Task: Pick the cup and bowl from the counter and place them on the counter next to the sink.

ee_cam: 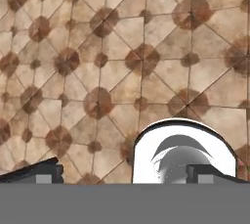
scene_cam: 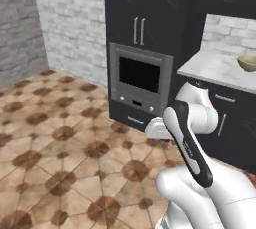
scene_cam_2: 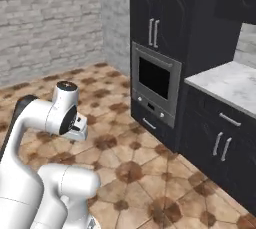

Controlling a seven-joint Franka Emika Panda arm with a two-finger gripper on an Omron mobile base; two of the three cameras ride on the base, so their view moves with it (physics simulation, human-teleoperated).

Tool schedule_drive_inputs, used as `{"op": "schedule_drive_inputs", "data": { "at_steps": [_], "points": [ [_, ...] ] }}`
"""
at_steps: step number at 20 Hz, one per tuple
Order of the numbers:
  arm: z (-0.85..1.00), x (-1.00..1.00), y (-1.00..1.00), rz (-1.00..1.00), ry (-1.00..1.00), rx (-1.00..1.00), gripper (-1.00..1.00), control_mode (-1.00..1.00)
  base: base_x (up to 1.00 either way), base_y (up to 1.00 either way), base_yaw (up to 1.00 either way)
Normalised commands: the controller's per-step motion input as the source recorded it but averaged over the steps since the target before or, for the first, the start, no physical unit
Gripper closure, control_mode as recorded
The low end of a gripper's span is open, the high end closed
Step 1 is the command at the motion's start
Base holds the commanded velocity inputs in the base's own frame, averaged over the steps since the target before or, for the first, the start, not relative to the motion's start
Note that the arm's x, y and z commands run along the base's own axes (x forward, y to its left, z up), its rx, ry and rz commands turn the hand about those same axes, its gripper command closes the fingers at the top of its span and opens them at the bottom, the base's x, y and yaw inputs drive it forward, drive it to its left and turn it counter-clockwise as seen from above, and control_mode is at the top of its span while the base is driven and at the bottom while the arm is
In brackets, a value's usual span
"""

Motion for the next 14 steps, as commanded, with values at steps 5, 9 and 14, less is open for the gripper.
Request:
{"op": "schedule_drive_inputs", "data": {
  "at_steps": [5,9,14],
  "points": [
    [0.0,0.0,0.0,0.0,0.0,0.0,-1.0,1.0,0.06,0.0,-0.96],
    [0.0,0.0,0.0,0.0,0.0,0.0,-1.0,1.0,0.14,0.0,-0.94],
    [0.0,0.0,0.0,0.0,0.0,0.0,-1.0,1.0,0.93,0.0,-0.38]
  ]
}}
